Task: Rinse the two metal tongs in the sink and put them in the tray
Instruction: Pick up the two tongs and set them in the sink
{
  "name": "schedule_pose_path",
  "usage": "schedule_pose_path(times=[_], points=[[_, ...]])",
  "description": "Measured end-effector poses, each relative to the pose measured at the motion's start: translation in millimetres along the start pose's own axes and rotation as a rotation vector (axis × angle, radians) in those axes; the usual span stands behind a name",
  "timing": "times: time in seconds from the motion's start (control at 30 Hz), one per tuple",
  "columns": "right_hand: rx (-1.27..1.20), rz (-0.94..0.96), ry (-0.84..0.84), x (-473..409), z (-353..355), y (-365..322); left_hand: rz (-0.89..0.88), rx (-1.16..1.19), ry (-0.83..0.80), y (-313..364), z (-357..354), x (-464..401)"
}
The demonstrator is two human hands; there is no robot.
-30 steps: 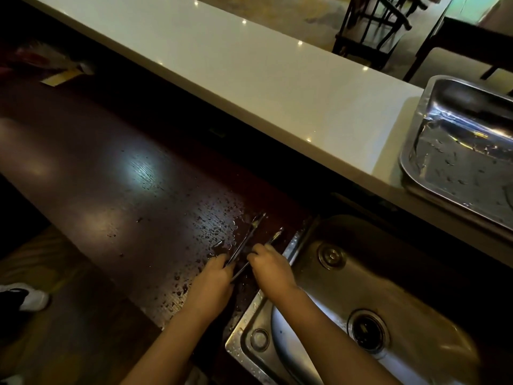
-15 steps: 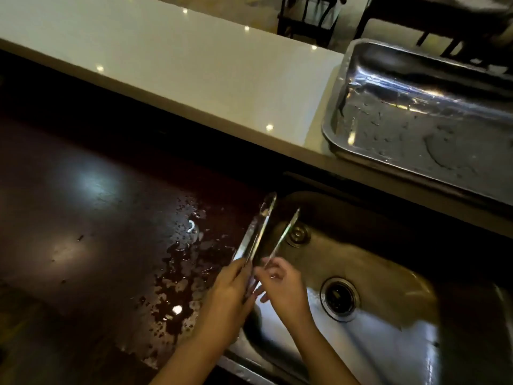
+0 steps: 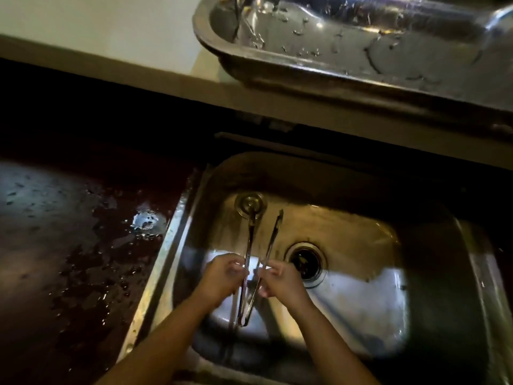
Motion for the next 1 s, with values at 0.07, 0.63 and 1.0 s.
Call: schedule_pose_path(times=[0.07,0.63,1.0], points=[[-0.016,-0.061,0.046,-11,0,14,0.060,-0.020,0.003,-15,-13,-11],[0.174,-0.102,0.296,-44,-1,62,0.063,-0.225,0.053,-42,-55,-32],[0.438,0.149,0.157,-20,39,24,-0.260,-0.752,-0.093,17,-56,-7]])
Point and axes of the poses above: each hand's wrist, its own x-axis away from the middle knuckle, its own z-axis out of the back of the hand, y = z × x, the point moved 7 cm from there along -x, towards the middle knuckle, and after that the axes turned 14 degrees about y, right-handed, at the moved point
